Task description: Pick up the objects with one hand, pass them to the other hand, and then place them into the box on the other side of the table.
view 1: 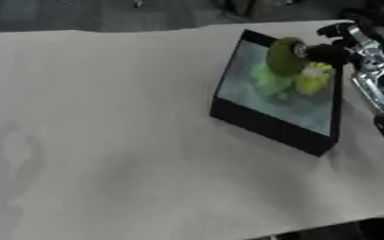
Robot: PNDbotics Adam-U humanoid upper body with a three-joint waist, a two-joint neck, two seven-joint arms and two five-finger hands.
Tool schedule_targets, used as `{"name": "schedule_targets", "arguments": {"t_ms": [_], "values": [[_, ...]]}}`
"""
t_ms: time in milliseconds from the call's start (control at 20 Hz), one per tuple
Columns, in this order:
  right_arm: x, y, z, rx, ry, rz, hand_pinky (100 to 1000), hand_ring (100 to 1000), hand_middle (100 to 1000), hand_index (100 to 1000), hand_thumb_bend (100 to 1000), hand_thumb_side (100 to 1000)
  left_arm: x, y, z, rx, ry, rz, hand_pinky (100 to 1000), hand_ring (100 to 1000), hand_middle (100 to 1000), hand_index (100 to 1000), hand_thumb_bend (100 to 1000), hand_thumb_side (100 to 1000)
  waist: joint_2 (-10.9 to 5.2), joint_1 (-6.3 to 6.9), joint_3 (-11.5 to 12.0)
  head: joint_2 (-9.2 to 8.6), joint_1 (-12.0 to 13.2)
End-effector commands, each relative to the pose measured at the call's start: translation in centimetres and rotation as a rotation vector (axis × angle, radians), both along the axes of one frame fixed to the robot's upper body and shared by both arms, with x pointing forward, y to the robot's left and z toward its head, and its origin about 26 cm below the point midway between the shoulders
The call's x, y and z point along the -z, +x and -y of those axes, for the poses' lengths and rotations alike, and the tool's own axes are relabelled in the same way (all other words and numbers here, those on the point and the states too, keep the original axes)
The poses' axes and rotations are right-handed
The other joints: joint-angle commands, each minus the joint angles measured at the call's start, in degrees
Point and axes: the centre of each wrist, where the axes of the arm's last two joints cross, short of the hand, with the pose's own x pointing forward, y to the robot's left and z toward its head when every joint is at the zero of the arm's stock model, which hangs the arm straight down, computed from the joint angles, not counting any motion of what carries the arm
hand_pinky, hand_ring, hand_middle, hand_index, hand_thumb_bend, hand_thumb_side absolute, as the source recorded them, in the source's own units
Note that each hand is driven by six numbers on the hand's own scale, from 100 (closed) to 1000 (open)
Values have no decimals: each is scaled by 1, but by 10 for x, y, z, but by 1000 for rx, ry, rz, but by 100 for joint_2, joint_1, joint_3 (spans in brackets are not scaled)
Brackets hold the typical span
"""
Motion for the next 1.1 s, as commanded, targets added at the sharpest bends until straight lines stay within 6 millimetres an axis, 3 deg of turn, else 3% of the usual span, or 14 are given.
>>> {"name": "schedule_targets", "arguments": {"t_ms": [50, 600, 700, 800, 850, 1100], "values": [[-14, -3, 11, 217, -77, 26, 858, 1000, 945, 879, 472, 322, -8, -3, -2, -3, 3, 31, 700, 710, 556, 856, 100, 725, -30, 78, -6, -51, 78], [-20, -9, 11, 256, -102, 78, 855, 1000, 956, 886, 471, 295, -8, -4, -1, -1, 3, 27, 700, 710, 555, 855, 100, 718, -33, 68, -9, -55, 228], [-26, -12, 10, 259, -78, 119, 847, 1000, 958, 880, 376, 346, -8, -3, -1, -5, 1, 29, 699, 709, 554, 854, 100, 715, -34, 69, -14, -54, 263], [-33, -17, 10, 270, -34, 188, 835, 1000, 957, 874, 157, 446, -8, -3, -1, -10, -4, 33, 698, 708, 553, 853, 100, 713, -34, 71, -19, -58, 302], [-37, -20, 9, 274, -11, 231, 829, 1000, 958, 870, 100, 470, -9, -3, -2, -13, -7, 36, 700, 707, 553, 853, 100, 712, -34, 72, -17, -60, 315], [-46, -38, -2, 219, 127, 482, 806, 995, 950, 850, 100, 486, -12, -2, -3, -30, -30, 55, 706, 711, 561, 859, 100, 712, -28, 71, 5, -81, 396]]}}
